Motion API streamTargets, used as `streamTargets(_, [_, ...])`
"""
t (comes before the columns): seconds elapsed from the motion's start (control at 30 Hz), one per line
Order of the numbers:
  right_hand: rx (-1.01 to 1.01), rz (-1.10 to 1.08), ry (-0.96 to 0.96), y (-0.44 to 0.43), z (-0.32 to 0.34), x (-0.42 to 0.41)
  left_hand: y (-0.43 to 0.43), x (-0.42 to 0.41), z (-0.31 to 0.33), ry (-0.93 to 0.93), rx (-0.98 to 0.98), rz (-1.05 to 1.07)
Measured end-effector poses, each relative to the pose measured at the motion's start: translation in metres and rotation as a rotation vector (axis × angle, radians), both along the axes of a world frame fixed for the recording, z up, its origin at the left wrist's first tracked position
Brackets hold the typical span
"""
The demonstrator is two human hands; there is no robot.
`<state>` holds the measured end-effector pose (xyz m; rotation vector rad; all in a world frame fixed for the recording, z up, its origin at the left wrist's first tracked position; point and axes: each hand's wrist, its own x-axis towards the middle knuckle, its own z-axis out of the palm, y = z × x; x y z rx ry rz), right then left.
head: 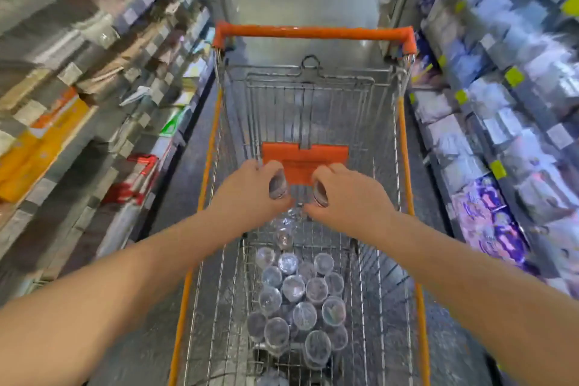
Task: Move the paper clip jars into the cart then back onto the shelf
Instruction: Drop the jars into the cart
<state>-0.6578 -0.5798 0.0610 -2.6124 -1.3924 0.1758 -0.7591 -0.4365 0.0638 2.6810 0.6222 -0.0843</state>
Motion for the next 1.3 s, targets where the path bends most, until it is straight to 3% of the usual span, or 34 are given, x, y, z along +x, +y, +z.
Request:
streamTargets(0.3, [-0.248, -0.312, 0.383, -0.021, -0.182, -0.03, -0.021, -0.014, -0.189, 0.326, -0.125, -0.004])
streamTargets(0.5, [-0.409, -0.485, 0.536, -0.053, -0.261, -0.06, -0.04, -0.05, -0.27, 0.458, -0.193, 0.035])
streamTargets(0.67, [-0.409, -0.592, 0.479, -0.052, -0.293, -0.045, -0.023, -0.035, -0.306, 0.468, -0.171, 0.182])
streamTargets(0.87, [-0.308, -0.579, 0.442, -0.021, -0.332, 0.0, -0.004, 0.001, -0.343, 0.303, -0.156, 0.267])
streamTargets(1.1, [-0.218, -0.51, 0.637, -0.013, -0.358, -0.001, -0.012, 0.012, -0.364, 0.362, -0.249, 0.079])
streamTargets(1.3, [-0.19, -0.444, 0.585, -0.019, -0.335, -0.009, -0.011, 0.002, -0.348, 0.325, -0.174, 0.08])
